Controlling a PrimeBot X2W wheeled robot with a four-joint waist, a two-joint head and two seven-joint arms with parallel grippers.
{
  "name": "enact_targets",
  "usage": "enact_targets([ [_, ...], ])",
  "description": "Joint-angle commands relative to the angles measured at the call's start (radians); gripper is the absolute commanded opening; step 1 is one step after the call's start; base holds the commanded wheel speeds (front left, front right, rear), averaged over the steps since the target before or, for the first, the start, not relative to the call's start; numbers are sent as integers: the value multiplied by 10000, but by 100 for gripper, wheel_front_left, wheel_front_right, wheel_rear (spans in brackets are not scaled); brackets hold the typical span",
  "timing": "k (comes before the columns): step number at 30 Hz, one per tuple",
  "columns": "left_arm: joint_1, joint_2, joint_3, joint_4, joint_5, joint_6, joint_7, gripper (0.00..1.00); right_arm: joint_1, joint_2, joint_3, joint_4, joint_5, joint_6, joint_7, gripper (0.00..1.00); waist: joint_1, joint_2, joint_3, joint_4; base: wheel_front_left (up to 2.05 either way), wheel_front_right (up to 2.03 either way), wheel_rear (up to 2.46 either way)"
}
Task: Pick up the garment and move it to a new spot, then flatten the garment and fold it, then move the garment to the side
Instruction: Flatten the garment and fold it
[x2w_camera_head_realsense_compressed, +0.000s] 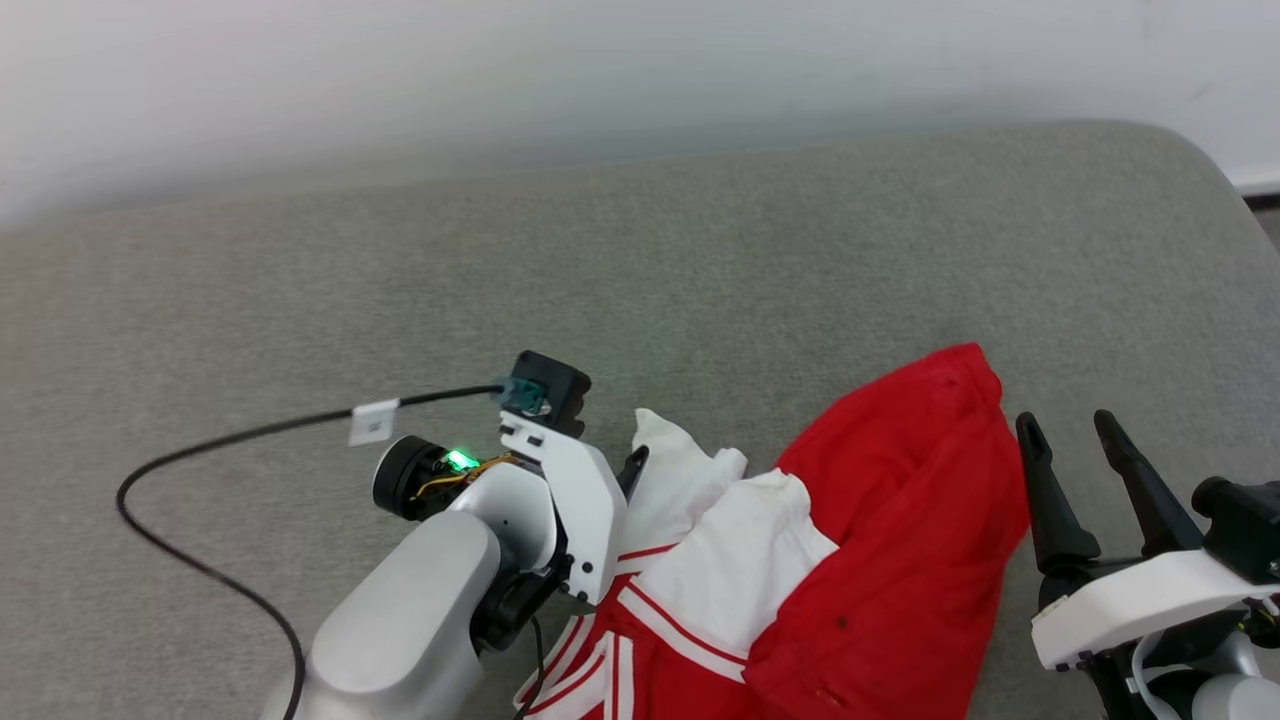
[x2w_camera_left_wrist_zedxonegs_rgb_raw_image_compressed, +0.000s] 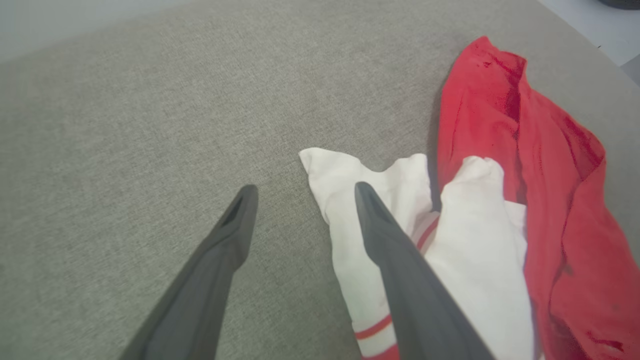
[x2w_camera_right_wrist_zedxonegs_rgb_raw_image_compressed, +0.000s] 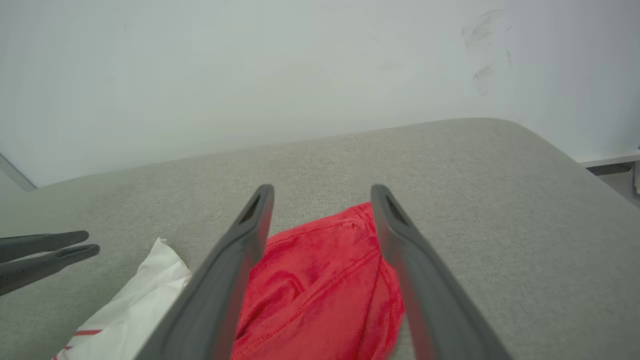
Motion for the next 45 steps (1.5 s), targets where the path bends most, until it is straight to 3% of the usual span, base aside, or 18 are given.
enact_targets([
  [1,-278,-8,-162,315,-3,-124,440,100,-161,62,36,32,20,-3,-66,100,0,0,425,-405,0,0,0],
  [11,-803,-106,-1261,2077,2,-554,3331,100,-357,162,57,324,117,-3,-340,100,0,0,824,-802,0,0,0],
  [12,-790,-111,-1392,2215,24,-574,3615,95,-360,176,67,360,155,-3,-347,100,0,0,831,-818,0,0,0],
  [13,-761,-147,-1460,2269,23,-601,3714,46,-372,184,81,386,157,-3,-382,100,0,0,844,-827,0,0,0],
  [14,-804,-189,-1453,2230,28,-578,3624,7,-388,194,97,422,166,-3,-405,100,0,0,854,-832,0,0,0],
  [15,-851,-228,-1463,2197,73,-544,3515,0,-395,200,90,450,184,-3,-422,100,0,0,843,-826,0,0,0],
  [22,-1350,31,-981,1111,450,-253,1753,0,-167,218,-257,531,93,-3,-359,100,0,0,473,-320,0,0,0],
  [26,-1188,588,-639,263,672,242,1174,0,-23,220,-461,420,26,-3,-257,100,0,0,154,125,0,0,0],
  [31,-248,1635,224,-1016,435,1217,968,0,206,226,-661,256,-86,-3,-50,100,0,0,-211,640,0,0,0],
  [36,1745,2596,1517,-2029,-337,2585,819,0,465,230,-744,117,-56,-3,121,100,0,0,-429,975,0,0,0],
  [39,3151,2788,2179,-2351,-961,3205,674,0,572,229,-763,52,28,-3,199,100,0,0,-490,1097,0,0,0],
  [43,4385,2637,2620,-2406,-1600,3471,427,0,687,230,-832,-9,81,-3,297,100,0,0,-539,1224,0,0,0],
  [44,4573,2616,2633,-2364,-1670,3459,373,5,699,228,-843,-34,84,-3,326,100,0,0,-558,1243,0,0,0],
  [45,4692,2546,2677,-2312,-1788,3395,268,70,728,229,-841,-50,78,-3,361,100,0,0,-582,1255,0,0,0],
])
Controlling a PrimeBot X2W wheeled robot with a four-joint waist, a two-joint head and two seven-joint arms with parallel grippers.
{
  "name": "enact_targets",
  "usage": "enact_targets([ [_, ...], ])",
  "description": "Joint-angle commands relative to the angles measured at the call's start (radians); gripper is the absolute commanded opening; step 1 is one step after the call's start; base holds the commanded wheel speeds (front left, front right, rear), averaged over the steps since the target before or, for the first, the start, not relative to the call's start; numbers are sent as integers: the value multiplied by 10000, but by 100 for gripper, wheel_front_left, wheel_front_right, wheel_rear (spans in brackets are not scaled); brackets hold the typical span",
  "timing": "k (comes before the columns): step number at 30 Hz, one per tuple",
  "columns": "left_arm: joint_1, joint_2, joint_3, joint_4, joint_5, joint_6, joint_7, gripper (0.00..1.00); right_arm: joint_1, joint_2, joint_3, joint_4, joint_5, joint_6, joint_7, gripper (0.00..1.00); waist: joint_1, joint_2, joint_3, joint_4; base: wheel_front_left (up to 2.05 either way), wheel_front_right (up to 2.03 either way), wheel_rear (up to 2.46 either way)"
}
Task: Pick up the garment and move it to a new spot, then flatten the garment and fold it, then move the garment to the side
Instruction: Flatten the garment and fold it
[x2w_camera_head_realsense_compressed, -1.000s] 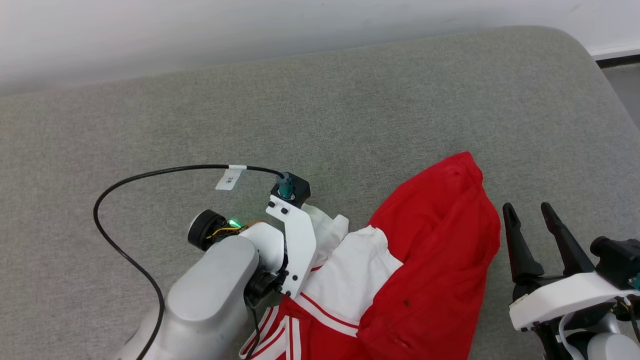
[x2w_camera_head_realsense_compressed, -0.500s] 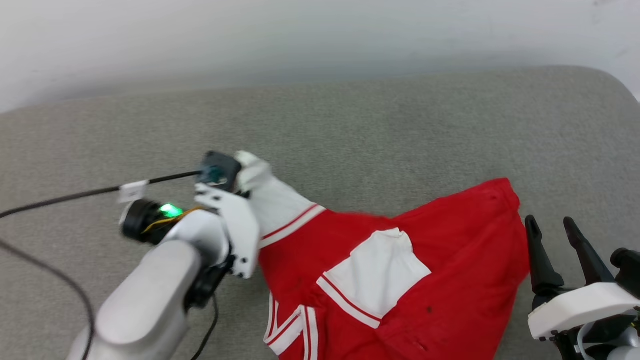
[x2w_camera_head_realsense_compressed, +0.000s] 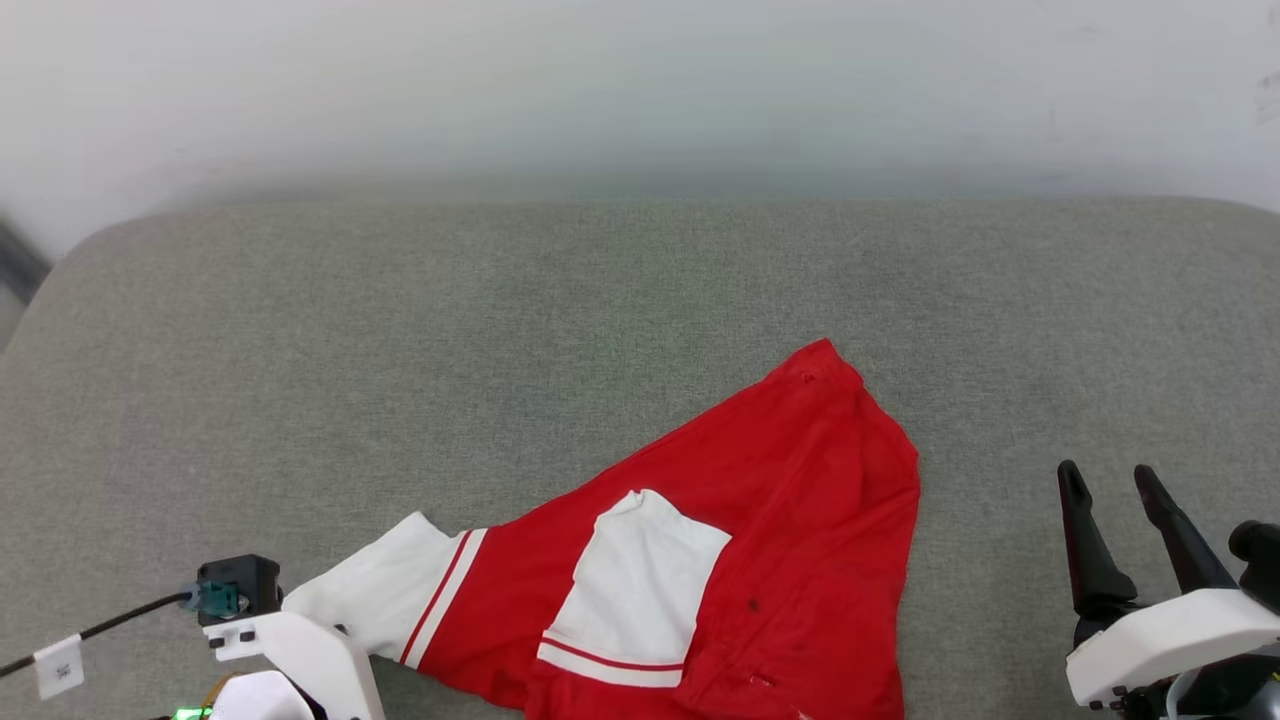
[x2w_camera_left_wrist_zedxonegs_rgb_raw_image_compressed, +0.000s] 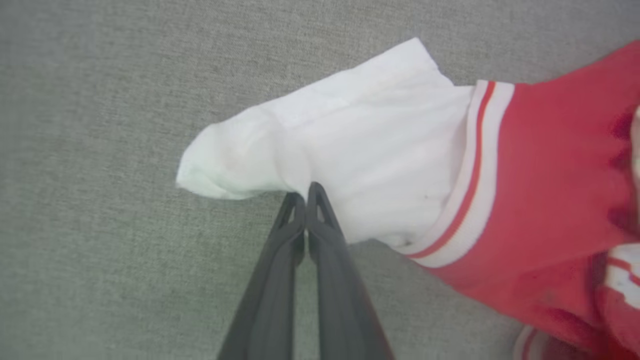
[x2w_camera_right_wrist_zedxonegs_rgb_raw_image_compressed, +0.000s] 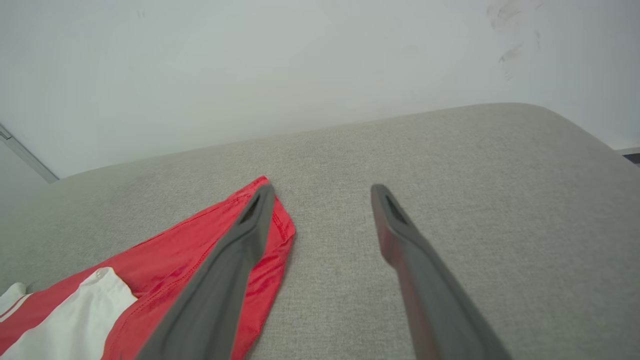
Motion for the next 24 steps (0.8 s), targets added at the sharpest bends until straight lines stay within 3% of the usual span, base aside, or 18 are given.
enact_targets([
  [1,64,-27,54,24,57,-27,-235,100,104,12,0,-46,-6,-3,46,100,0,-1,-70,19,0,0,0],
  [8,-175,-404,45,-179,770,-167,-2229,100,288,11,17,-154,-163,-3,295,100,0,-1,-580,-40,0,0,0],
  [12,-430,-500,-226,-467,1101,-408,-2723,100,423,11,45,-258,-193,-3,449,100,0,-1,-800,-120,0,0,0],
  [17,-916,-709,-1093,-693,1168,-1120,-2103,100,484,12,26,-361,-192,-3,564,100,0,-1,-857,-193,0,0,0],
  [24,-1525,-869,-2402,-158,829,-2118,40,100,417,12,114,-320,-26,-3,593,100,0,-1,-631,-362,0,0,0],
])
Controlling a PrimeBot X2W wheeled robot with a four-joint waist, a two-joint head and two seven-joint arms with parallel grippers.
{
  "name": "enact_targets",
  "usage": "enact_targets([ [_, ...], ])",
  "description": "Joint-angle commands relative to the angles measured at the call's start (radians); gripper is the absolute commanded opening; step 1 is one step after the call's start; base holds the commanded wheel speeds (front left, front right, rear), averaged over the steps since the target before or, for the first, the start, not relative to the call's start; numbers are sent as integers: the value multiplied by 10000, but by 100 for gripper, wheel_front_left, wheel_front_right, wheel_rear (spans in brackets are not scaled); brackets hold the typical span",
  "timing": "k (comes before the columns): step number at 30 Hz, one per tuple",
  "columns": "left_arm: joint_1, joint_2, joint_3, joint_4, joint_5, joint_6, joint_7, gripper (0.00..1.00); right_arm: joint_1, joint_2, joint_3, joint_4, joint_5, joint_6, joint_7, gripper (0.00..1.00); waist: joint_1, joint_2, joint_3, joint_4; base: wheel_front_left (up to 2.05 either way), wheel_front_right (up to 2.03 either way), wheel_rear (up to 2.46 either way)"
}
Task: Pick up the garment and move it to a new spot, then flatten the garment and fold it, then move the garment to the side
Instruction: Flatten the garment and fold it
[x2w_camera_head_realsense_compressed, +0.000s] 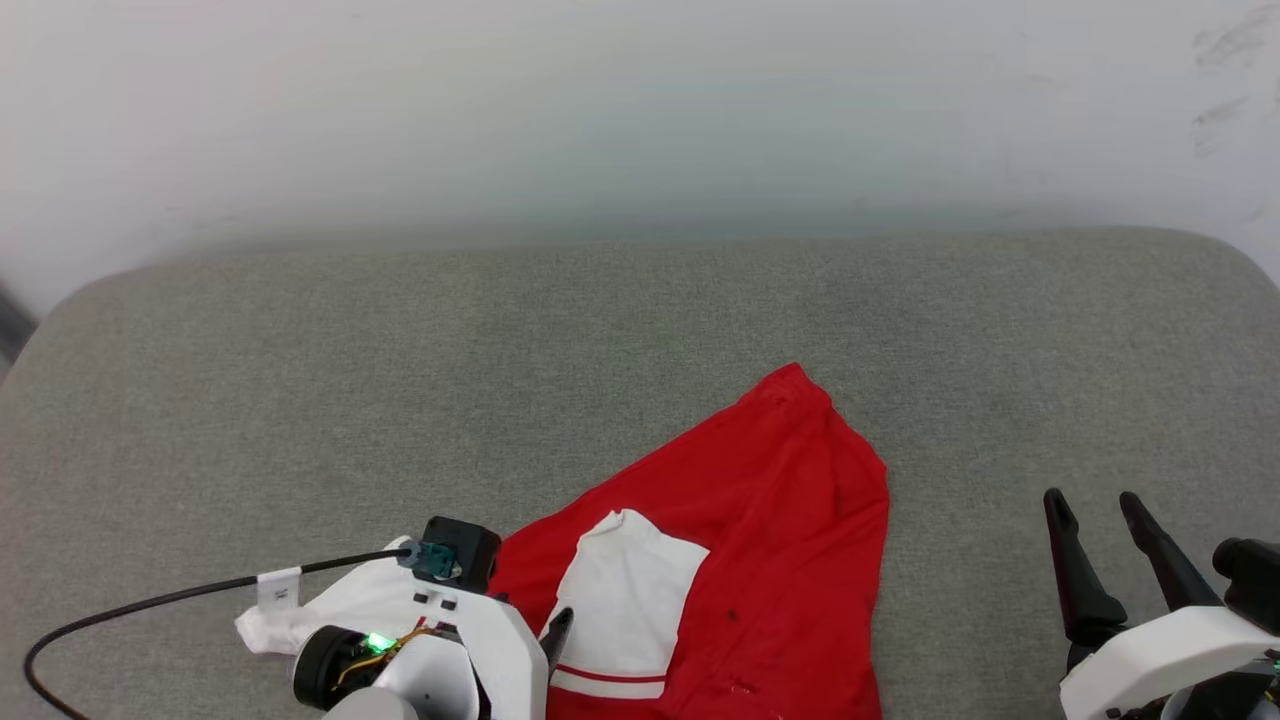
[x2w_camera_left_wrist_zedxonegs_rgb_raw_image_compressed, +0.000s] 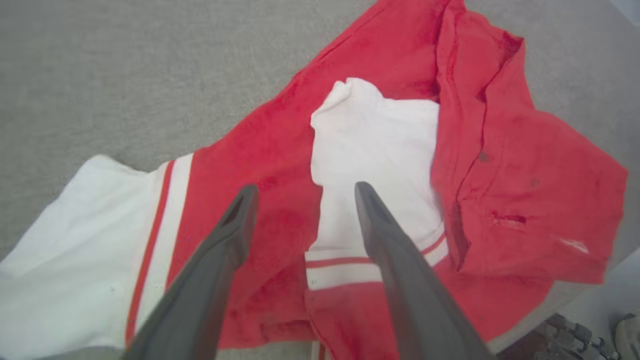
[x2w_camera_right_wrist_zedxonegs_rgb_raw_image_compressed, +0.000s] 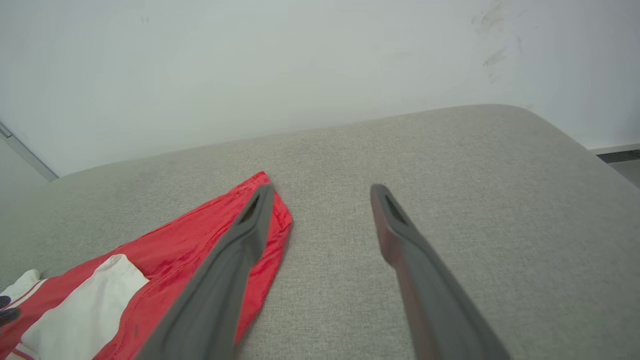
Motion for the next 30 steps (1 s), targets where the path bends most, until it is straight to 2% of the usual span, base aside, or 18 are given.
enact_targets([
  [1,-179,36,-110,149,-68,-109,345,100,-37,12,31,1,51,-3,-56,100,0,-1,127,-59,0,0,0],
  [6,-556,14,-482,533,-332,-508,1322,100,-211,12,129,146,126,-3,-157,100,0,-1,350,-192,0,0,0],
  [7,-606,0,-539,556,-344,-581,1391,96,-224,12,127,181,127,-3,-178,100,0,-1,367,-210,0,0,0],
  [8,-689,-21,-546,526,-317,-631,1342,38,-230,12,115,225,129,-3,-193,100,0,-1,380,-231,0,0,0],
  [9,-707,-40,-586,518,-328,-673,1377,0,-251,12,111,259,138,-3,-217,100,0,-1,383,-249,0,0,0],
  [16,-945,-220,-747,150,100,-661,804,0,-277,12,-42,455,145,-3,-323,100,0,-1,201,-313,0,0,0],
  [22,-1455,-833,-1036,-628,801,-756,-348,0,-278,13,-170,501,112,-3,-332,100,0,-1,94,-248,0,0,0],
  [26,-1549,-1488,-1856,-673,1071,-1291,-680,0,-278,13,-164,511,135,-3,-298,100,0,-1,135,-239,0,0,0],
  [30,-1382,-1989,-2899,49,1194,-1972,-507,0,-413,13,-117,504,188,-3,-249,100,0,-1,304,-280,0,0,0],
])
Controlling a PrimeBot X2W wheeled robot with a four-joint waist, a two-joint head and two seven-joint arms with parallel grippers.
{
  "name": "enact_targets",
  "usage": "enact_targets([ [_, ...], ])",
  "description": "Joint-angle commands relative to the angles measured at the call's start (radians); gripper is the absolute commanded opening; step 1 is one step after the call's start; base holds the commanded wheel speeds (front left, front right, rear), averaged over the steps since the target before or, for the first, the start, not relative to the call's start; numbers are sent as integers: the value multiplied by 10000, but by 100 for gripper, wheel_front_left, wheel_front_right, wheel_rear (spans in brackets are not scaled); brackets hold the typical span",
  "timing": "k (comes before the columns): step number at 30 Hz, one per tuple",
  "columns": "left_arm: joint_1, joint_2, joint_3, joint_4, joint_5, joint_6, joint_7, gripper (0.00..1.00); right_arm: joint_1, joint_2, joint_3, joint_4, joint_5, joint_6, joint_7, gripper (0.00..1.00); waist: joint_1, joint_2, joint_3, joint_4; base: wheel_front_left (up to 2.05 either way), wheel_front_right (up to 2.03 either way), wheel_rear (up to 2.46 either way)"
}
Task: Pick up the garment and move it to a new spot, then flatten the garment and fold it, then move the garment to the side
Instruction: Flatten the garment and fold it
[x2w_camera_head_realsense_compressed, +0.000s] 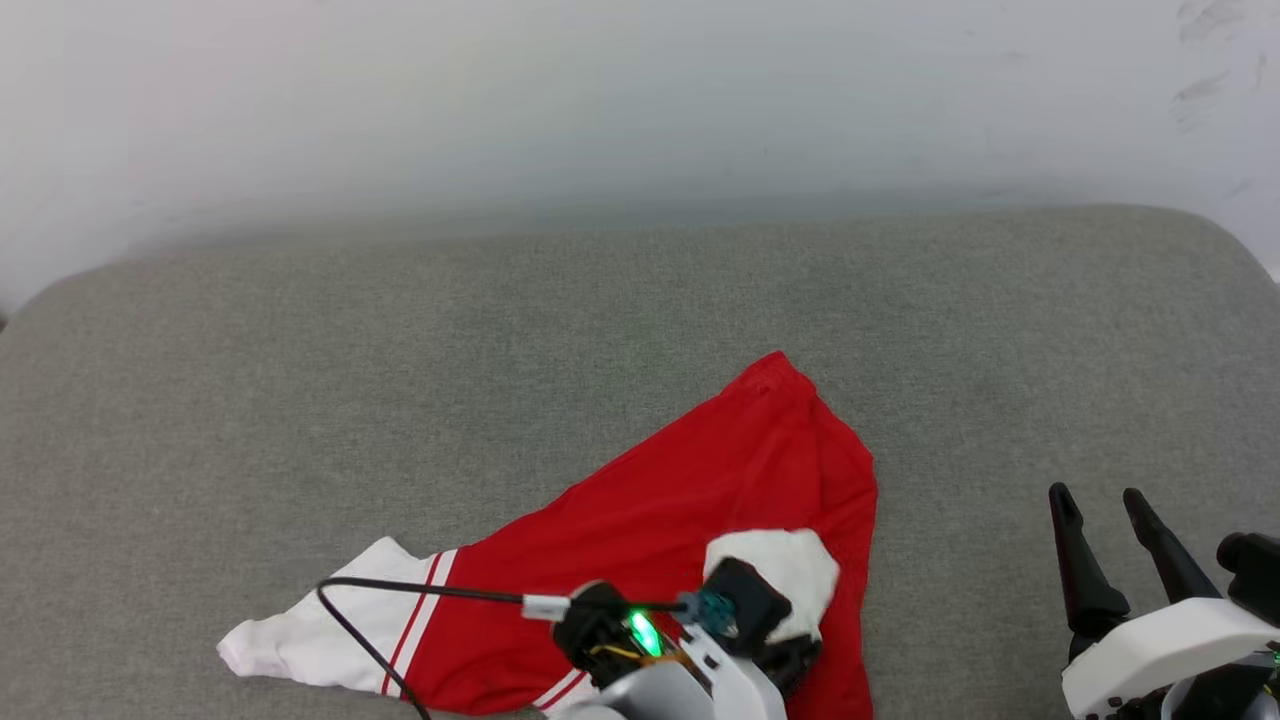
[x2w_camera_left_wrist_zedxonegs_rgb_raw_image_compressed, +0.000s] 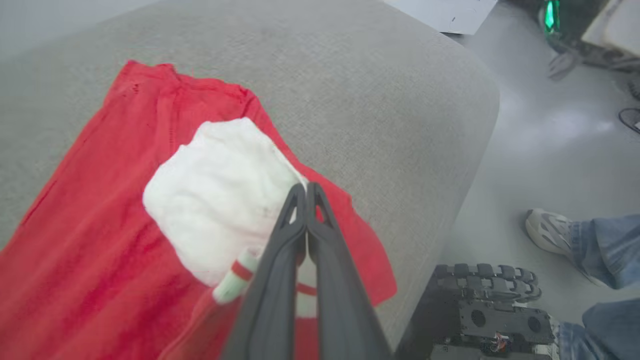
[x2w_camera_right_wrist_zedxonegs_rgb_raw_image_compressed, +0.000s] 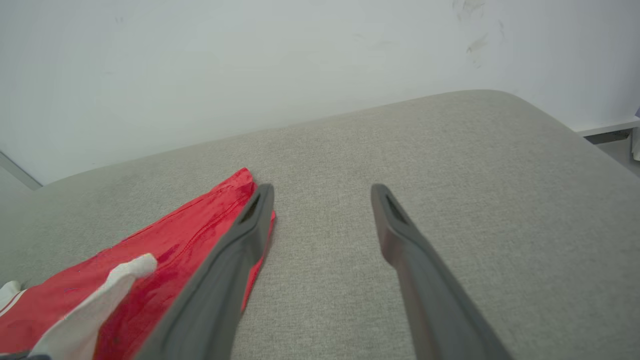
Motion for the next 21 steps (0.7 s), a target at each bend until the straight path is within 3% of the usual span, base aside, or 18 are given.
enact_targets([
  [1,155,-139,-302,410,47,-217,64,0,-207,11,33,8,42,-3,7,100,0,-1,119,-37,0,0,0],
  [7,256,-511,-696,1718,-180,-541,-22,0,-308,13,150,76,80,-3,60,100,0,-1,285,-106,0,0,0],
  [8,220,-580,-705,1870,-178,-567,-143,7,-317,13,152,86,100,-3,58,100,0,-1,296,-92,0,0,0],
  [9,218,-595,-675,2011,-218,-586,-263,45,-309,11,132,103,100,-3,44,100,0,-1,295,-61,0,0,0],
  [10,163,-598,-628,2080,-171,-591,-473,100,-284,13,123,140,109,-3,59,100,0,-1,277,-23,0,0,0],
  [16,70,-587,-155,1763,-11,-347,-1899,100,-26,13,92,304,128,-3,289,100,0,-1,-79,267,0,0,0],
  [21,308,-314,697,1143,-41,315,-3053,100,180,13,96,260,221,-3,670,100,0,-1,-379,520,0,0,0],
])
